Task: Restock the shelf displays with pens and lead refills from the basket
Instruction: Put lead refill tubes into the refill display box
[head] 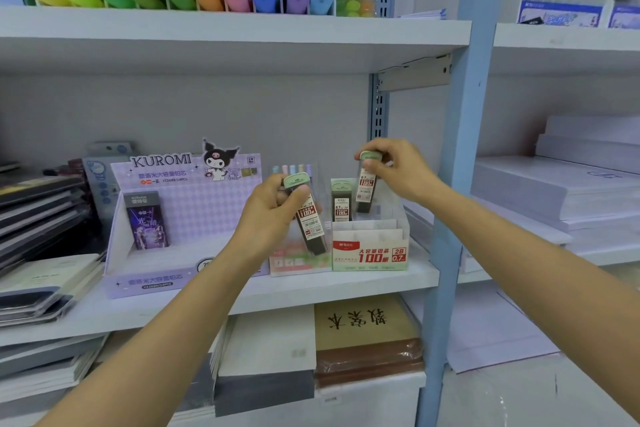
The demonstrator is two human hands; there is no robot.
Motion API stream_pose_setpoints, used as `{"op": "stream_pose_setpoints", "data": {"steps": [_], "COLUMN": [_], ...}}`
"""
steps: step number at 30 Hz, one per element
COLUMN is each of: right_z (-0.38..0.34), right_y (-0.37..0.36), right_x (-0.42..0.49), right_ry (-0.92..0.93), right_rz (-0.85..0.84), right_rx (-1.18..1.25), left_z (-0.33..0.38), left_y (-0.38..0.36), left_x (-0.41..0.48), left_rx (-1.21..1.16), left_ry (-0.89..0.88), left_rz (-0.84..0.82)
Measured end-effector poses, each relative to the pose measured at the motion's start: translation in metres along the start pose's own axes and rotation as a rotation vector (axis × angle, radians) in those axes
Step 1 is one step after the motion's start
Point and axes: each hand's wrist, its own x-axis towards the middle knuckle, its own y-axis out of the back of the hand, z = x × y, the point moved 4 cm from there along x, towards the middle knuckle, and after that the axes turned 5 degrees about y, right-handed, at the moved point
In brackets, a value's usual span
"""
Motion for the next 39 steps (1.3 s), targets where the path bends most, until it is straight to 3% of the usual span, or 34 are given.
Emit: {"op": "stream_pose_setpoints", "data": {"steps": [7, 16, 19, 22, 25, 28, 31, 33, 36, 39], "right_z": [0.014, 0.016, -0.004, -0.03, -0.041, -0.034, -0.016, -0.009, -0.009, -0.009], "right_y": [-0.019, -0.023, -0.016, -0.019, -0.022, -0.01, 0.015, 0.029, 0.031, 0.017], "right_x": [-0.008, -0.004, -0.009, -0.019, -0.025, -0.023, -0.018, -0.018, -0.021, -0.025], "right_ry": [-0.056, -0.037, 0.049, 0.068, 0.067, 0.018, -0.044, -0.025, 0.034, 0.058], "right_rz": [-0.092, 0.019, 0.069, -0.153, -0.305, -0.176, 0.115, 0.248, 0.28, 0.251], "right_rx": [0.01, -0.226, 0.029, 0.415, 0.506, 0.497, 0.406, 0.286, 0.128, 0.019], "left_z": [0.002, 0.001, 0.003, 0.005, 0.008, 0.01, 0.011, 0.005, -0.013, -0.02], "left_y": [-0.003, -0.005, -0.007, -0.017, -0.028, -0.033, -0.036, -0.042, -0.052, -0.055], "left_x": [0.001, 0.003, 0.005, 0.005, 0.004, 0.001, -0.011, -0.021, -0.03, -0.033], "left_rx": [0.018, 0.054, 0.059, 0.034, 0.09, 0.239, 0.581, 0.792, 1.009, 1.059], "left_ry": [-0.013, -0.014, -0.031, -0.037, -0.065, -0.154, -0.442, -0.602, -0.636, -0.618], "left_rz": [-0.002, 0.004, 0.024, 0.018, 0.011, 0.057, 0.157, 0.107, -0.038, -0.064]}}
